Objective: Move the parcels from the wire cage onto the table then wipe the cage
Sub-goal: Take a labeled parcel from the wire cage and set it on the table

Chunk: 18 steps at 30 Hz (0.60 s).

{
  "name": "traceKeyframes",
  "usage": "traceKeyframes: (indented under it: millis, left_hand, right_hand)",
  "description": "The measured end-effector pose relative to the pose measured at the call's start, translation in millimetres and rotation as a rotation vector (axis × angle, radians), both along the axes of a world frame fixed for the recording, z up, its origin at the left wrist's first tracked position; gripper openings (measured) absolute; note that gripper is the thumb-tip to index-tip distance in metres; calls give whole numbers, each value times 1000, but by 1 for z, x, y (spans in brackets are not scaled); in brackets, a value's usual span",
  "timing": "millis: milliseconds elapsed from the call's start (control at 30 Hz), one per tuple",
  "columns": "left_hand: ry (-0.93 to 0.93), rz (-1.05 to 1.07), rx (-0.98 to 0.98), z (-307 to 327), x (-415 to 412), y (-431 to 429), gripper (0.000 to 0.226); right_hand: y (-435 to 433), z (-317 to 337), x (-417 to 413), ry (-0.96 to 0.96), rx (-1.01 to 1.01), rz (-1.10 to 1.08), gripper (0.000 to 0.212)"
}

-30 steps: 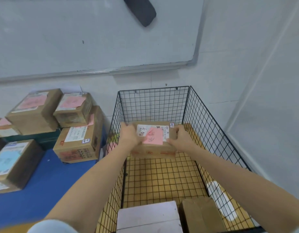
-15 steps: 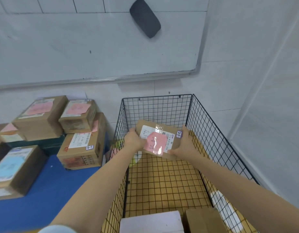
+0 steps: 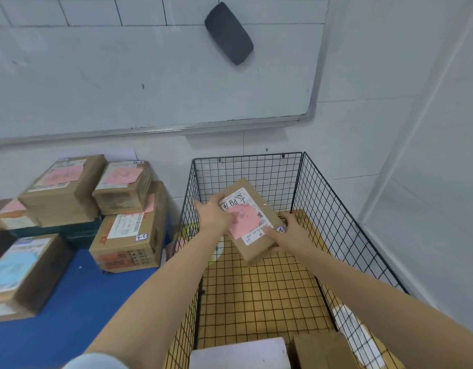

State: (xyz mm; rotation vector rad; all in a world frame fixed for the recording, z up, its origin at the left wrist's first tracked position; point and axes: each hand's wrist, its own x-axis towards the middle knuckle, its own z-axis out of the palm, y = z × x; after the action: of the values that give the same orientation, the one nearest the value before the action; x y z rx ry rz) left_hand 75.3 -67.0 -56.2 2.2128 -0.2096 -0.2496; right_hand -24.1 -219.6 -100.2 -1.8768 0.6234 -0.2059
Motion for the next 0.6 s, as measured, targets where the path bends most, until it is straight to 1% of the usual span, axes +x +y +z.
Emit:
traceKeyframes:
  millis: [67, 167, 233, 333, 433, 600]
  left_hand:
    - [15, 1, -37, -2, 0, -1, 80]
    - [55, 11, -75, -4, -4, -1, 87]
    - [79, -56, -78, -6, -11, -6, 90]
    - [42, -144, -28, -10, -22, -14, 91]
    - [-3, -166, -54, -16, -27, -18, 85]
    - [-2, -83, -154, -21, -30, -19, 71]
  right_hand:
    - [2, -2, 2, 11, 13, 16, 57]
    - [-1, -6, 4, 22, 68, -22, 51]
    - [-1, -9, 8, 48, 124, -94, 52]
    - [4, -8, 16, 53, 209, -188, 51]
    - [4, -7, 21, 41, 288, -211, 46]
    - [4, -4, 22, 28, 341, -206, 47]
